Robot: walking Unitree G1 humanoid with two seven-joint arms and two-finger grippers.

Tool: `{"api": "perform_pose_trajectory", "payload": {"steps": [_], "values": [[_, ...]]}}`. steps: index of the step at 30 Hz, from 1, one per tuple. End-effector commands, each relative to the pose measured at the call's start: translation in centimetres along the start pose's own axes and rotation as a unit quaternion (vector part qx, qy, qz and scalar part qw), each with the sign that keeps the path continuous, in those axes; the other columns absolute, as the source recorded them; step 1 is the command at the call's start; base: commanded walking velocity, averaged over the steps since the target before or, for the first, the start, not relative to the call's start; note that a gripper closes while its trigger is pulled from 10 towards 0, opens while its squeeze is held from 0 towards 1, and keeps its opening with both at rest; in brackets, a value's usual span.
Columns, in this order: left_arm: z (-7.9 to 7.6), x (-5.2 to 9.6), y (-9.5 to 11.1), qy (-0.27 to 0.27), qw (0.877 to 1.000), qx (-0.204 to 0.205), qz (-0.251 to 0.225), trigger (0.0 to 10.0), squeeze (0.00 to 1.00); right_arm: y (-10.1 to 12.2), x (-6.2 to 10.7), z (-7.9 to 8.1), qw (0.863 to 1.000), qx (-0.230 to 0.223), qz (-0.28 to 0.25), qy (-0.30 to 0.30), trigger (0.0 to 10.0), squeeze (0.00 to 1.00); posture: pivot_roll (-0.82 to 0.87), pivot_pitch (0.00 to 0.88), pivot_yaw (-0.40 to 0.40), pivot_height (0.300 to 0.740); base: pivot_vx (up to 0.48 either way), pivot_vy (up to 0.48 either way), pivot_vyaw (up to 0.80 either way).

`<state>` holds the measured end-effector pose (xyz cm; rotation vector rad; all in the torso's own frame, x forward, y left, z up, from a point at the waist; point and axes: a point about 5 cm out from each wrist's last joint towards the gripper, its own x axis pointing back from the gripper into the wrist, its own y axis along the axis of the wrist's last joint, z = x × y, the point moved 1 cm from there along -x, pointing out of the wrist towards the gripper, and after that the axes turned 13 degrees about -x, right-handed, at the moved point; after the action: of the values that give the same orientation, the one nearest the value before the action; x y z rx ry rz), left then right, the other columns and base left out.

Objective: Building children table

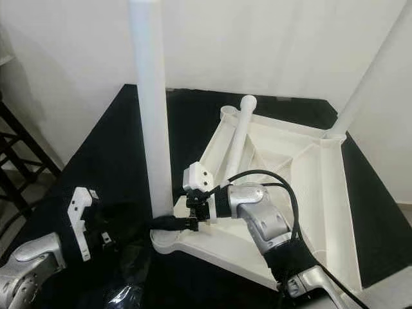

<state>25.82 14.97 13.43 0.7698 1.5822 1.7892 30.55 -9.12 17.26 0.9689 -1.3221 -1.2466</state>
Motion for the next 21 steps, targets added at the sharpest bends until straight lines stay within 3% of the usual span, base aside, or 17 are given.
{"api": "perform_pose_trajectory", "payload": {"steps": [1, 8, 10, 11, 12, 13, 14, 17, 18, 19, 20, 21], "values": [[-0.1, -0.2, 0.0, -0.002, 1.000, -0.008, 0.001, 10.0, 0.00, 0.7, 0.7, -0.6, 0.999, 0.016, -0.015, -0.032, 0.0, 0.00, -0.01, 0.055, -0.045, 0.740, 0.000, 0.000, 0.00], [0.0, -0.7, 0.1, 0.004, 1.000, -0.015, -0.004, 10.0, 0.00, 0.1, 1.9, 0.9, 0.994, 0.008, -0.035, -0.101, 0.0, 0.00, -0.04, 0.060, -0.036, 0.740, 0.000, 0.000, 0.00], [0.0, -1.3, 0.3, 0.003, 1.000, -0.026, -0.005, 10.0, 0.00, -1.4, 2.2, 2.2, 0.983, -0.029, -0.013, -0.183, 0.0, 0.00, -0.05, 0.061, -0.040, 0.740, 0.000, 0.000, 0.00], [0.0, -1.3, 0.3, 0.003, 1.000, -0.026, -0.005, 10.0, 0.00, -1.4, 2.2, 2.2, 0.983, -0.029, -0.013, -0.183, 0.0, 0.00, -0.05, 0.061, -0.040, 0.740, 0.000, 0.000, 0.00], [0.0, -1.5, 0.3, 0.004, 1.000, -0.030, -0.006, 10.0, 0.00, -2.4, 2.5, 2.5, 0.965, -0.046, 0.013, -0.256, 0.0, 0.00, -0.05, 0.060, -0.041, 0.740, 0.000, 0.000, 0.00], [0.0, -1.5, 0.3, 0.004, 1.000, -0.030, -0.006, 10.0, 0.00, -2.4, 2.5, 2.5, 0.965, -0.046, 0.013, -0.256, 0.0, 0.00, -0.05, 0.060, -0.041, 0.740, 0.000, 0.000, 0.00], [0.0, -1.8, 0.4, 0.005, 0.999, -0.032, -0.008, 10.0, 0.00, -3.7, 3.7, 1.7, 0.908, -0.068, 0.045, -0.410, 0.0, 0.00, -0.05, 0.062, -0.040, 0.740, 0.000, 0.000, 0.00], [0.0, -1.8, 0.4, 0.005, 0.999, -0.032, -0.008, 10.0, 0.00, -3.7, 3.7, 1.7, 0.908, -0.068, 0.045, -0.410, 0.0, 0.00, -0.05, 0.062, -0.040, 0.740, 0.000, 0.000, 0.00], [0.0, -2.2, 0.4, 0.009, 0.999, -0.035, -0.010, 10.0, 0.00, -5.1, 5.2, 2.5, 0.868, -0.080, 0.064, -0.486, 0.0, 0.00, -0.07, 0.058, -0.033, 0.740, 0.000, 0.000, 0.00], [0.1, -2.4, 0.4, 0.013, 0.999, -0.036, -0.010, 10.0, 0.00, -6.1, 6.5, 3.0, 0.842, -0.080, 0.081, -0.527, 0.0, 0.00, -0.07, 0.052, -0.037, 0.740, 0.000, 0.000, 0.00], [0.1, -2.4, 0.4, 0.013, 0.999, -0.036, -0.010, 10.0, 0.00, -6.1, 6.5, 3.0, 0.842, -0.080, 0.081, -0.527, 0.0, 0.00, -0.07, 0.052, -0.037, 0.740, 0.000, 0.000, 0.00], [0.2, -2.6, 0.3, 0.018, 0.999, -0.041, -0.009, 10.0, 0.00, -6.7, 7.3, 3.3, 0.832, -0.080, 0.089, -0.542, 0.0, 0.00, -0.06, 0.050, -0.046, 0.740, 0.000, 0.000, 0.00]]}}
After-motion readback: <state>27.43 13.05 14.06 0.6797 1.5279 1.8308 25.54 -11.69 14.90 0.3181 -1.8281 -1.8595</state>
